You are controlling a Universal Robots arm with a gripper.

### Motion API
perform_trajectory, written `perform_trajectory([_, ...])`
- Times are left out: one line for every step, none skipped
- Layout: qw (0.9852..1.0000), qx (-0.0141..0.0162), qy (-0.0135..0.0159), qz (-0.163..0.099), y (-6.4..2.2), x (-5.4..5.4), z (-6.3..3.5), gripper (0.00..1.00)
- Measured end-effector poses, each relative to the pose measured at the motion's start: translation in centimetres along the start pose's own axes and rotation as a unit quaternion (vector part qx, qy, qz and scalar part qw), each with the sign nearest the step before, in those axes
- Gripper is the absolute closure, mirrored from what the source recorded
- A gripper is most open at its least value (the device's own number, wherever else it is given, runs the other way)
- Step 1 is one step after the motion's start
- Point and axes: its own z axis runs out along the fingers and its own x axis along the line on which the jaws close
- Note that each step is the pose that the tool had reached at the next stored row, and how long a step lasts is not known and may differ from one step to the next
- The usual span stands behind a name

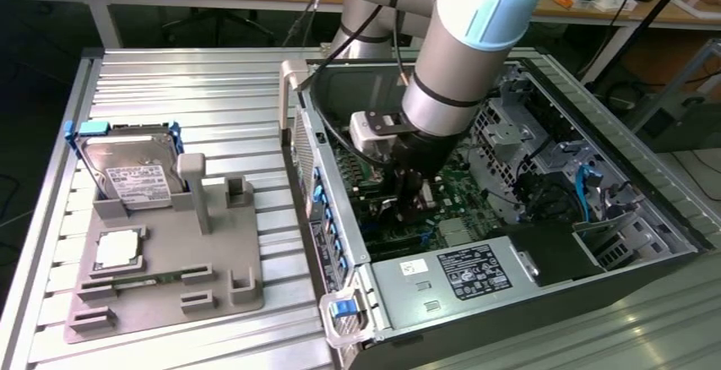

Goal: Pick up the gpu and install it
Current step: 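Insert the gpu into the slot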

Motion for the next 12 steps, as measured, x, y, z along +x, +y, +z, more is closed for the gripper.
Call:
perform_trajectory([1.0,0.0001,-0.0001,0.0,0.01,0.0,-0.43,0.42])
perform_trajectory([1.0,0.0001,-0.0001,0.0,0.02,0.0,-0.92,0.42])
perform_trajectory([1.0,0.0001,-0.0001,0.0,0.04,0.0,-1.34,0.35])
perform_trajectory([1.0,0.0001,-0.0001,0.0,0.05,0.0,-1.82,0.35])
perform_trajectory([1.0,0.0,0.0,0.0,0.06,0.0,-2.28,0.35])
perform_trajectory([1.0,0.0001,-0.0002,0.0,0.07,0.0,-2.72,0.35])
perform_trajectory([1.0,0.0,0.0,0.0,0.08,0.0,-3.17,0.35])
perform_trajectory([1.0,0.0001,-0.0001,0.0,0.09,0.0,-3.36,0.35])
perform_trajectory([1.0,0.0001,-0.0001,0.0,0.09,0.0,-3.36,0.35])
perform_trajectory([1.0,0.0001,-0.0002,0.0,0.09,0.0,-3.35,0.35])
perform_trajectory([1.0,0.0001,-0.0002,0.0,0.08,0.0,-3.36,0.37])
perform_trajectory([1.0,0.0001,-0.0001,0.0,0.09,0.0,-3.36,0.44])
